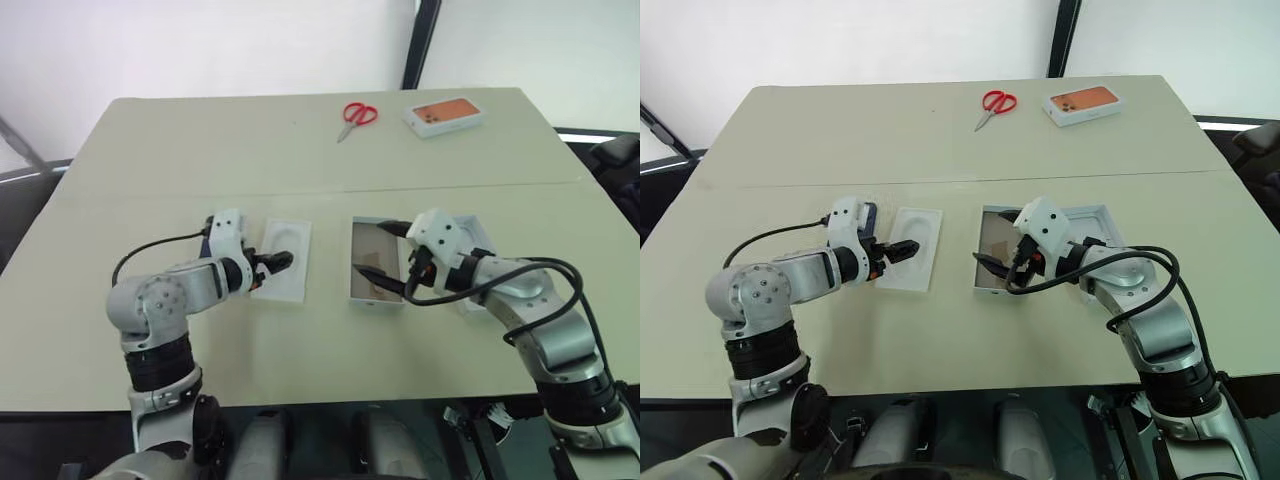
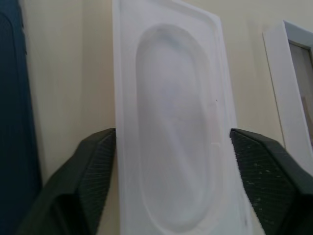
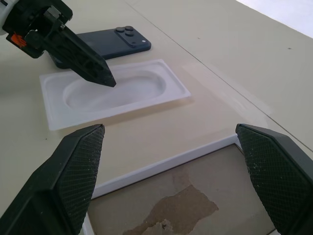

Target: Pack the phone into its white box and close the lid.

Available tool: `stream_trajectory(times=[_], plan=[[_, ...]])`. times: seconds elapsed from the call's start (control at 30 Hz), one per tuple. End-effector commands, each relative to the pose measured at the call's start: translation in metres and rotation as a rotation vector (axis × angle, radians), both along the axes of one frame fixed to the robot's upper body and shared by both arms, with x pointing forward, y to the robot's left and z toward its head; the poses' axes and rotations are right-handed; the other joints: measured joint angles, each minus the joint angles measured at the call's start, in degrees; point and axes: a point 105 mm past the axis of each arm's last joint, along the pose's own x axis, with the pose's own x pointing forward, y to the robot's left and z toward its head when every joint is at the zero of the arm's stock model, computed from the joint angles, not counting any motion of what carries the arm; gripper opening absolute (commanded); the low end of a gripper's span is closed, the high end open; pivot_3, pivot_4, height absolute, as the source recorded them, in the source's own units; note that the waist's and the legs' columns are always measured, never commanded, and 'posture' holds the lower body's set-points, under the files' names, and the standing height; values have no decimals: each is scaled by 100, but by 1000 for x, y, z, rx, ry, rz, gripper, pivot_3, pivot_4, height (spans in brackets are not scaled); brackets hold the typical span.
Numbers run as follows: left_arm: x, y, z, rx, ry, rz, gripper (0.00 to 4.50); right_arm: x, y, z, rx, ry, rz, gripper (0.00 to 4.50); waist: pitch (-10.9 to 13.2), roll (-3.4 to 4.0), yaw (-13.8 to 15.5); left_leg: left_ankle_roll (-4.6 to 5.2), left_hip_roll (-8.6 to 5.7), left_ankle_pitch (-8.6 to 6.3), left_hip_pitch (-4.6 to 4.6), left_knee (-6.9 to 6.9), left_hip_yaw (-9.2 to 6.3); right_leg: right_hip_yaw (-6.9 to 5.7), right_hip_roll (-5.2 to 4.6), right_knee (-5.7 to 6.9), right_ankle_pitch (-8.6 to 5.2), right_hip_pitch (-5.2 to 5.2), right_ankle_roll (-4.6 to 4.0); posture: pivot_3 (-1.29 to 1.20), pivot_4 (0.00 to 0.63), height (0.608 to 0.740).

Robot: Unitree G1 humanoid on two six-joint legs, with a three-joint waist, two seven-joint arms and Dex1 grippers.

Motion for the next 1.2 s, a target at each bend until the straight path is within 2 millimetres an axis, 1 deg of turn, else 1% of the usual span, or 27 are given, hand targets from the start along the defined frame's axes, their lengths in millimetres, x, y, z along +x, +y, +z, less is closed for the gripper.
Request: stream_trajectory(times=[0.03, 0.13, 0.17, 0.2, 0.37, 0.57, 0.63, 0.73, 0.8, 0.9, 0.97, 1.07, 1.13, 1.2], plan=[[3, 6, 6, -34, -4, 41, 2267, -1, 3, 9, -11, -48, 24, 4500, 0, 0, -4, 0, 0, 0, 0, 0, 0, 0, 0, 0, 0, 0, 0, 0, 150, 740], [7, 17, 8, -48, -1, 95, 598, -1, 2, 7, -17, -45, 26, 4500, 0, 0, -13, -7, 0, 4, 0, -1, 0, 0, 1, 0, 0, -1, 0, 0, 150, 740], [7, 21, 8, -44, 1, 109, 117, -1, 2, 7, -18, -44, 26, 4500, 0, -1, -15, -7, 0, 4, 0, -1, 0, 0, 1, 0, 0, -2, 0, 0, 150, 740], [8, 24, 8, -45, 2, 124, 47, -1, 2, 7, -19, -44, 27, 4500, 0, -1, -10, -8, 0, 5, 0, -2, 0, 0, 2, 0, 0, -2, 0, 0, 150, 740], [12, 29, 11, -102, 8, 165, 47, -1, 1, 7, -21, -44, 23, 4500, 0, -1, -10, -10, 0, 6, 0, -2, 1, 0, 1, -1, 0, -1, 0, 0, 150, 740], [20, 25, 32, -348, -41, 177, 47, -1, -6, 11, -34, -57, 2, 4500, 3, -6, 1, -11, -2, 6, -3, 1, 0, -1, -2, -3, 0, -1, 0, 0, 150, 740], [21, 25, 35, -397, -47, 175, 47, 0, -10, 13, -42, -62, -10, 4500, 3, -6, -2, -12, -3, 6, -3, 1, 1, -1, -3, -4, 0, -1, 0, 0, 150, 740], [21, 17, 47, -478, -81, 128, 47, 4, -24, 17, -66, -77, -56, 4500, 4, -8, -2, -13, -3, 7, -3, 0, 1, -1, -3, -3, 0, -1, 0, 0, 150, 740], [21, 11, 52, -511, -89, 102, 47, 7, -34, 20, -82, -86, -84, 4500, 7, -13, 9, -14, -2, 8, -3, 1, 0, -1, -3, -3, 0, -1, 0, 0, 150, 740], [20, -10, 56, -545, -78, 46, 47, 9, -50, 21, -109, -89, -124, 4500, 9, -16, 33, -13, -2, 7, -4, 4, 0, -2, -8, -5, 0, 2, 1, 0, 150, 740], [16, -29, 54, -546, -53, -1, 47, 11, -60, 22, -127, -91, -148, 4500, 10, -18, 32, -14, -3, 8, -4, 7, 2, -1, -9, -8, 0, 5, 1, 0, 150, 740], [10, -64, 48, -501, 1, -73, 47, 13, -74, 23, -152, -95, -183, 4500, 13, -23, 27, -14, -5, 8, -4, 7, 2, -1, -7, -6, 0, 4, 1, 0, 150, 740], [7, -74, 42, -461, 30, -86, 47, 12, -78, 23, -164, -98, -191, 4500, 13, -23, 26, -15, -6, 8, -5, 7, 3, 0, -7, -6, 0, 4, 1, 0, 150, 740], [7, -83, 43, -477, 46, -97, 47, 11, -81, 22, -164, -96, -195, 4500, 13, -23, 3, -17, -6, 10, -4, 6, 3, 0, -6, -6, 0, 3, 1, 0, 150, 740]])
